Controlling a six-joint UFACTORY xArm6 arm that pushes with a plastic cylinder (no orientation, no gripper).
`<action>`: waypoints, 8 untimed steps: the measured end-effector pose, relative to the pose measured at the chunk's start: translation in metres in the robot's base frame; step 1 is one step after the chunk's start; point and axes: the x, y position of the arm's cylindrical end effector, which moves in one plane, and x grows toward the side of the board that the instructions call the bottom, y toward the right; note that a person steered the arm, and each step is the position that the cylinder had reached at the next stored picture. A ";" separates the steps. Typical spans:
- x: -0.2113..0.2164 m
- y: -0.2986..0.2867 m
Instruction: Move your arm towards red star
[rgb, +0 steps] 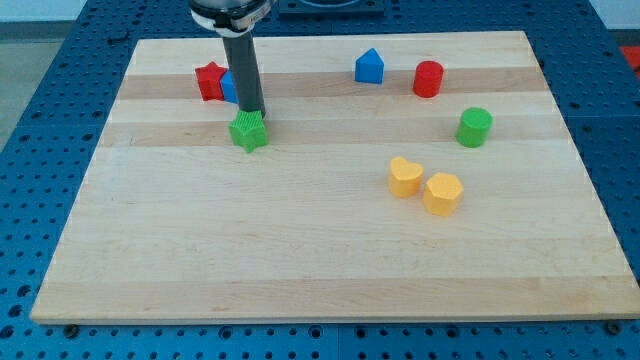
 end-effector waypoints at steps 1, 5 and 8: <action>0.018 -0.005; 0.014 -0.090; -0.068 -0.115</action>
